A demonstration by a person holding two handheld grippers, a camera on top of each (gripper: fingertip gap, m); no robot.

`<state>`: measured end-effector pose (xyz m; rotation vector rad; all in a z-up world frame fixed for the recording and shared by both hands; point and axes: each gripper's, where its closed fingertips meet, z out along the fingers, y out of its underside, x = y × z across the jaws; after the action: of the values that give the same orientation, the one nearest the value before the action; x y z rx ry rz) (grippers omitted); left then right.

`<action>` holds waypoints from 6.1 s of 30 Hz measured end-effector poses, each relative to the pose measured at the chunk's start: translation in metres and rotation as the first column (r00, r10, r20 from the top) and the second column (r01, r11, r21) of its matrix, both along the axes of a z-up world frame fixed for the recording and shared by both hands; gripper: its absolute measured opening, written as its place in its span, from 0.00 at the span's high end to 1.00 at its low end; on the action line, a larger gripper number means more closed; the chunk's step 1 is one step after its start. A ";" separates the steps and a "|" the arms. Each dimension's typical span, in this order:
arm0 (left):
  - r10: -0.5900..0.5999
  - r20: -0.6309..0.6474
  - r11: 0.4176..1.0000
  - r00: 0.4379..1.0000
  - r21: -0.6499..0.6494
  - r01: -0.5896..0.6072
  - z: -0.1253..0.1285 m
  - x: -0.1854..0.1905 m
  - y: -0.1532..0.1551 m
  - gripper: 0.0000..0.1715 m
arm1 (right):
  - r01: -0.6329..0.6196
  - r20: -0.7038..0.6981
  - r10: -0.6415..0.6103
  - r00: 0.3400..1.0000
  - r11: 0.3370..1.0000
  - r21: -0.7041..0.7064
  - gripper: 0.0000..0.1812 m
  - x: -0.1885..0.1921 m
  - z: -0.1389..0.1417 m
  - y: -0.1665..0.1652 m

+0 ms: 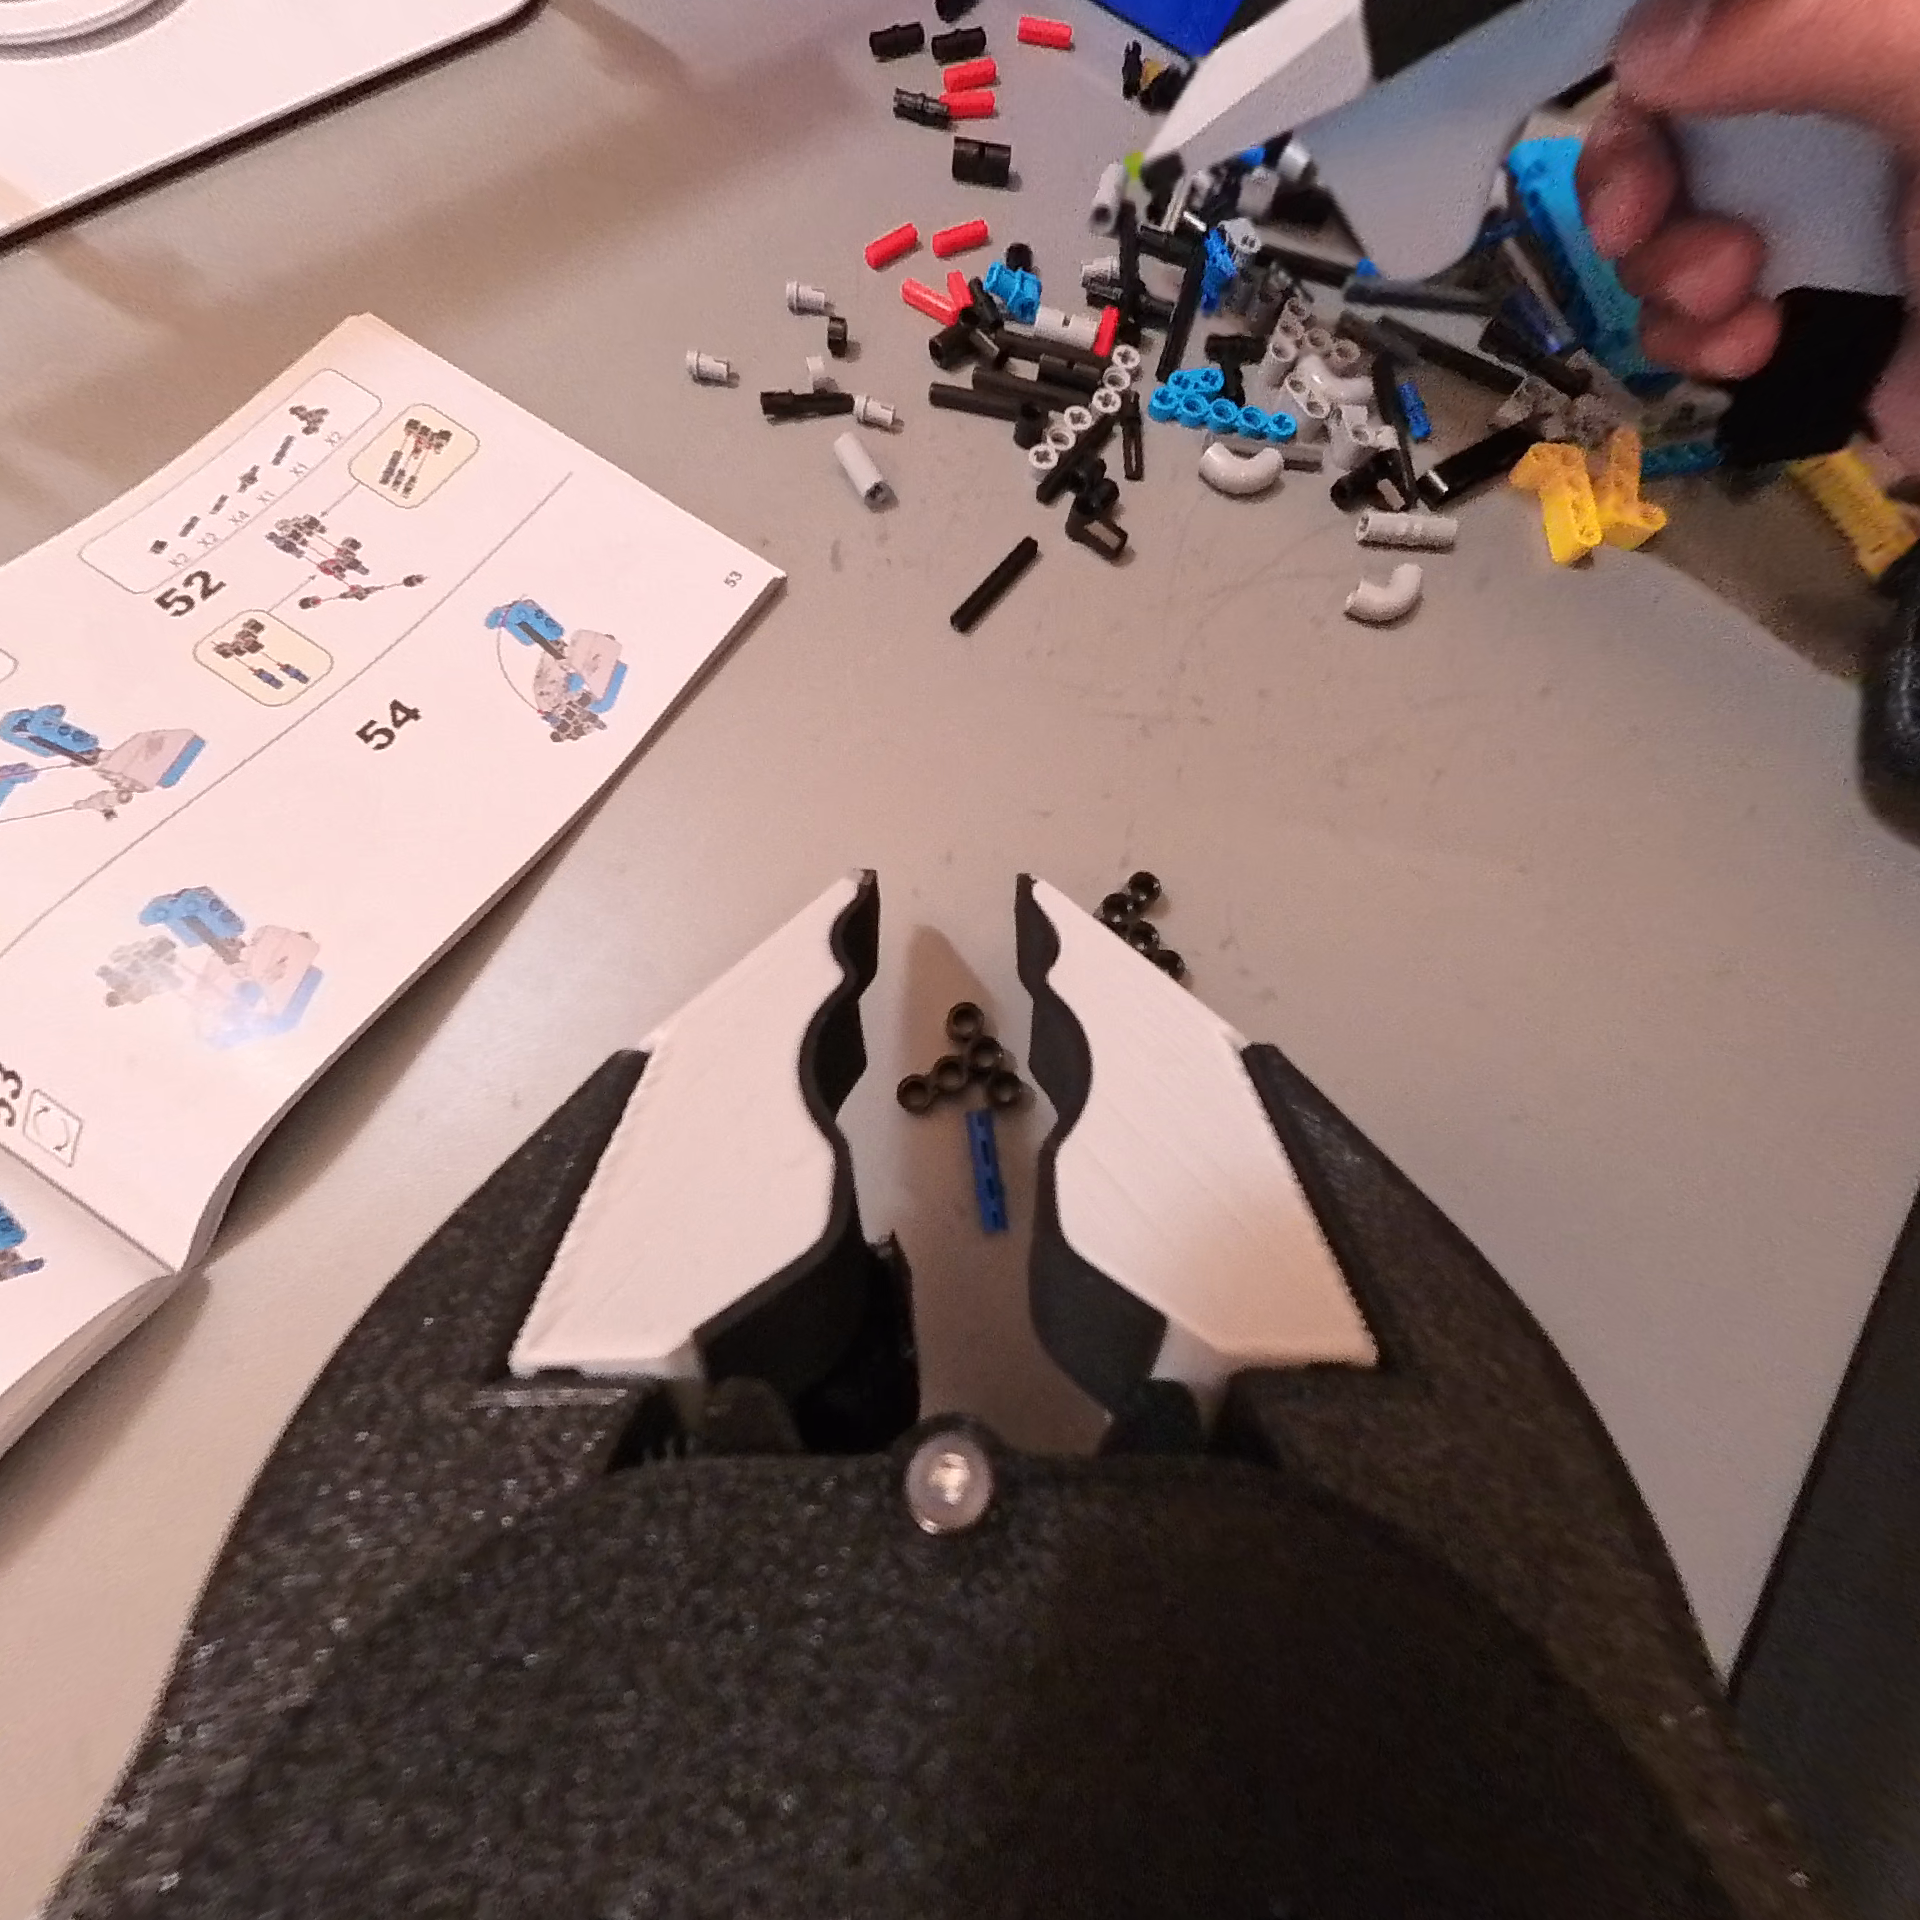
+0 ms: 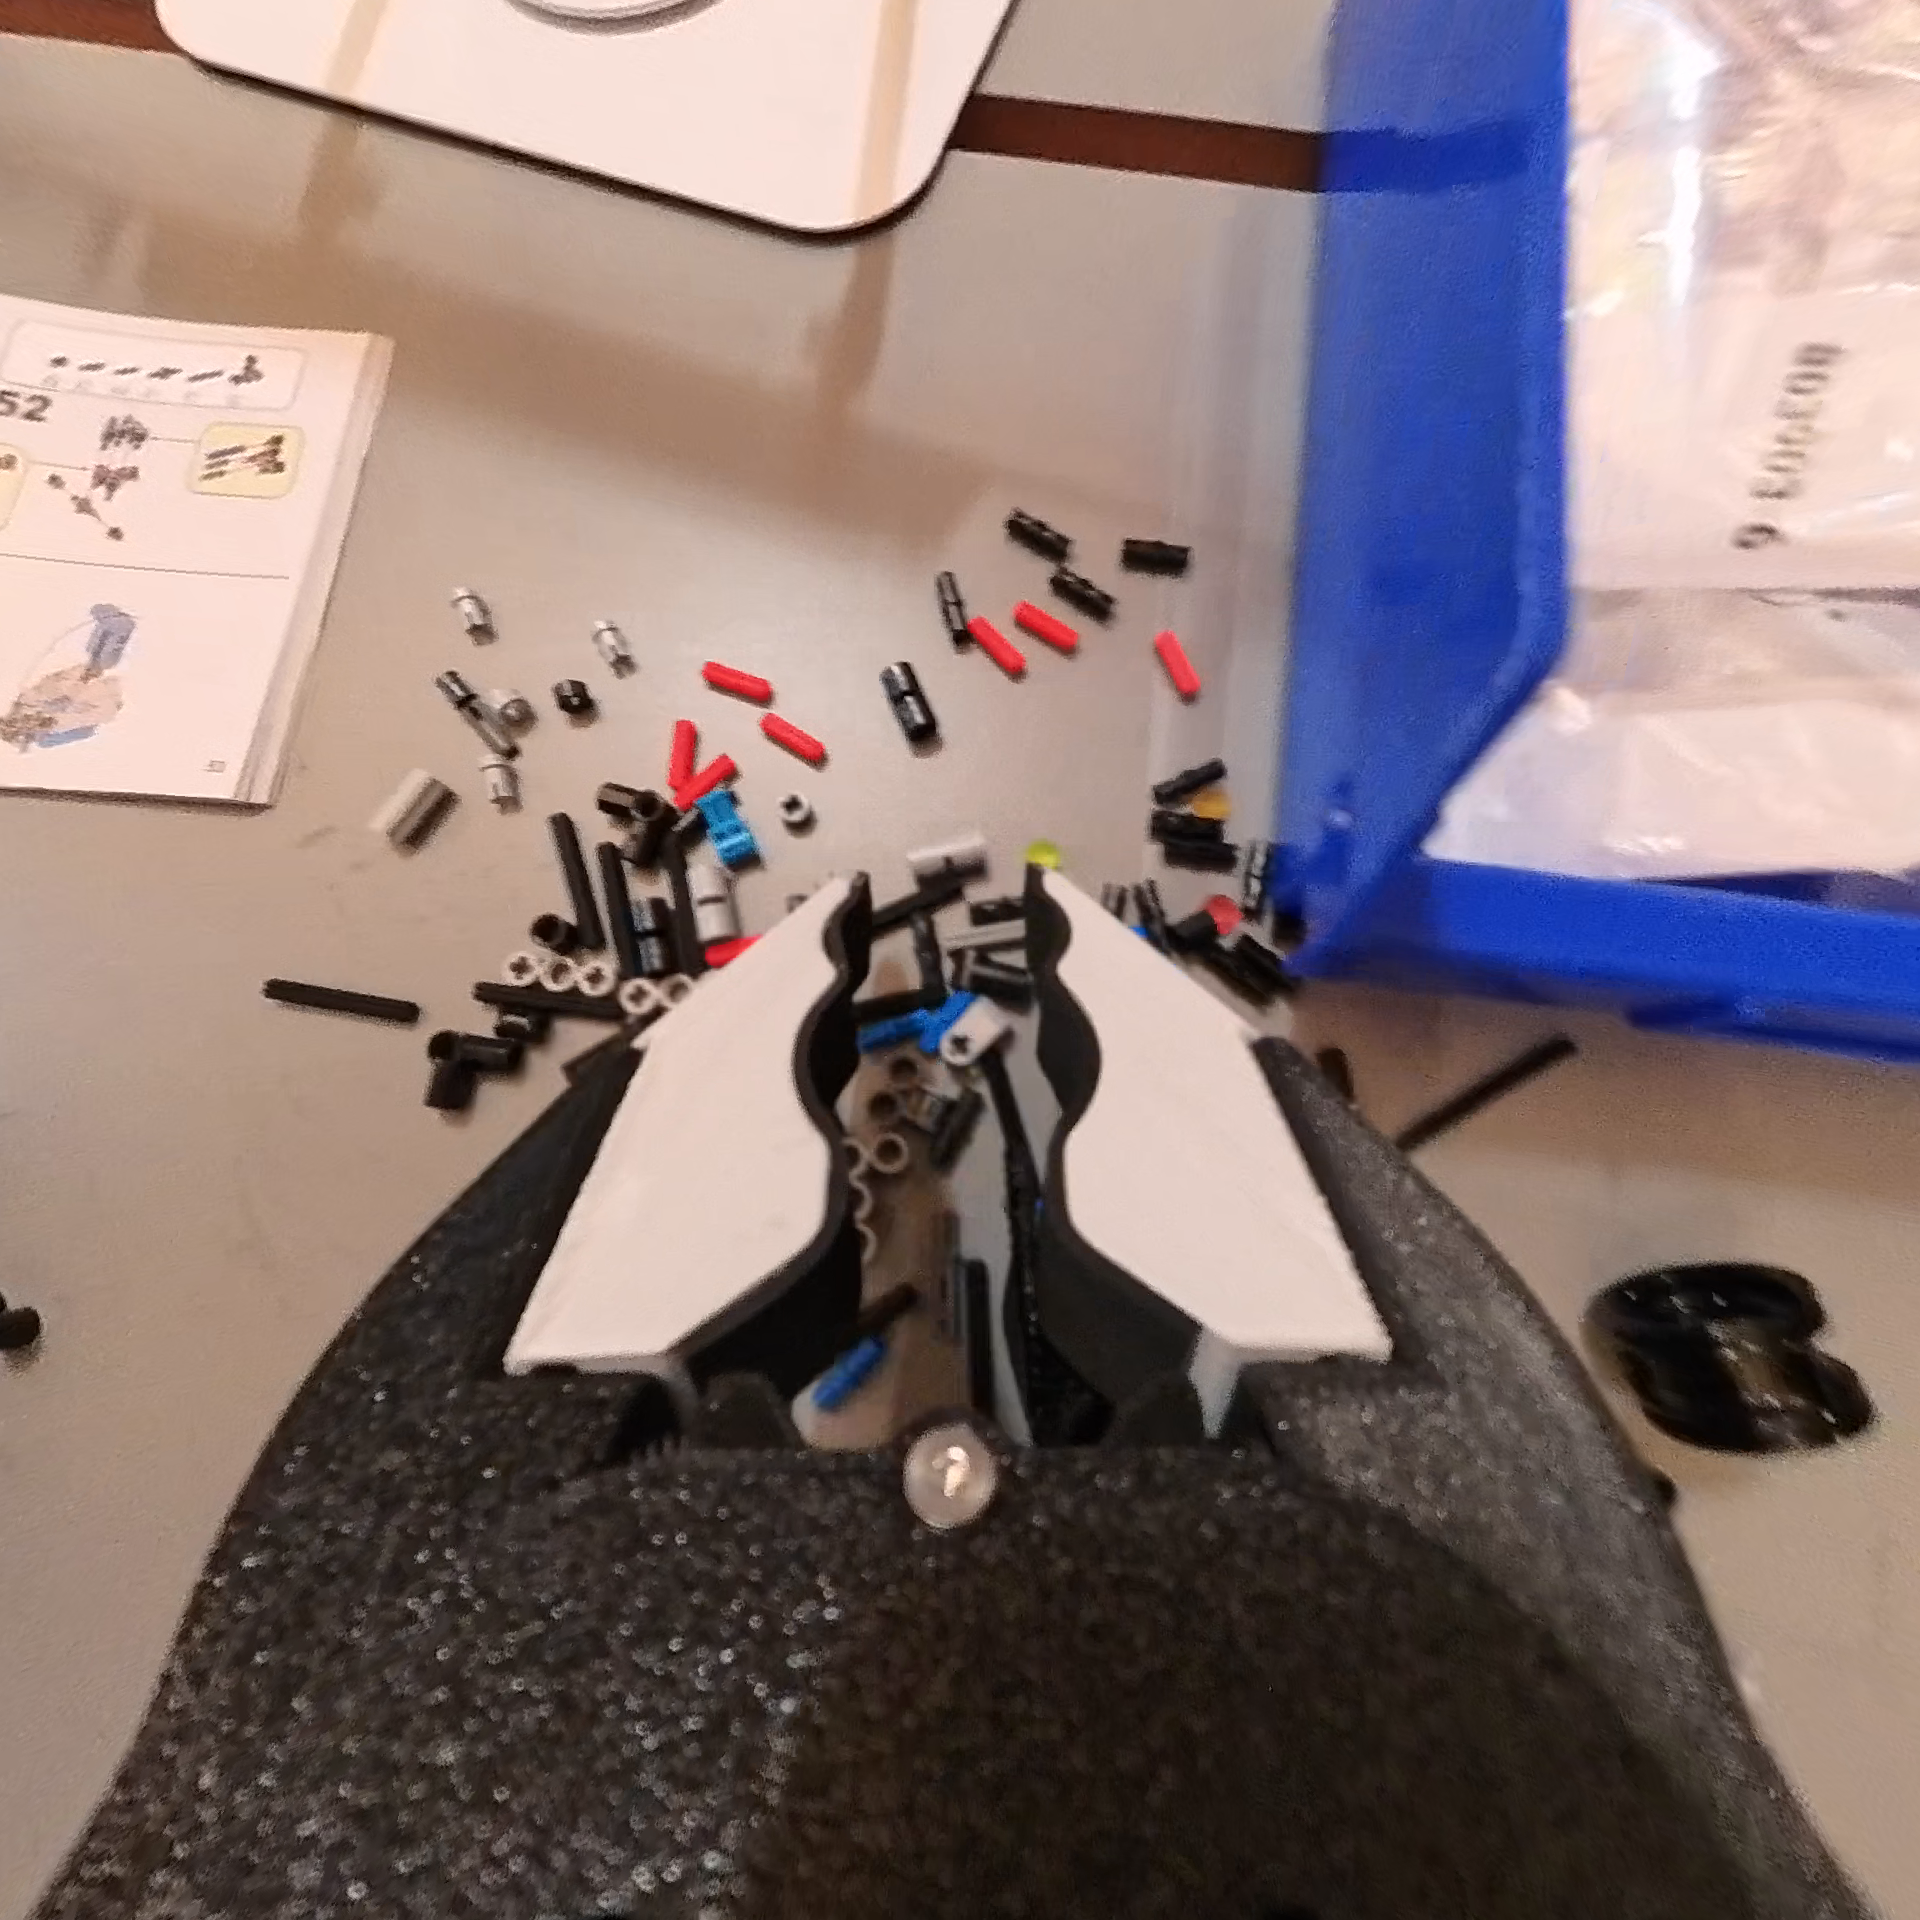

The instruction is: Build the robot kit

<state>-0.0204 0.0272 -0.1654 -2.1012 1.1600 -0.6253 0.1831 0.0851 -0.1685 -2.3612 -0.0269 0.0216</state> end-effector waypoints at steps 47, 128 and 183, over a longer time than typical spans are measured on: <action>0.108 0.007 0.990 0.994 -0.097 -0.107 -0.018 -0.022 0.011 0.81 | 0.016 0.091 -0.020 0.996 0.999 0.045 0.84 -0.031 0.010 -0.030; 0.107 0.033 0.985 0.994 -0.136 -0.102 -0.018 -0.030 0.008 0.82 | -0.221 -0.124 0.216 0.969 0.975 -0.028 0.96 -0.104 -0.015 -0.001; 0.109 0.031 0.986 0.994 -0.129 -0.104 -0.018 -0.030 0.008 0.82 | 0.093 0.082 -0.094 0.992 0.996 0.008 0.83 0.039 0.005 -0.024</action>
<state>-0.0500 0.0355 -0.1834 -2.2320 1.0029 -0.7022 0.2224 0.0609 -0.1634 -2.3554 0.0437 -0.1209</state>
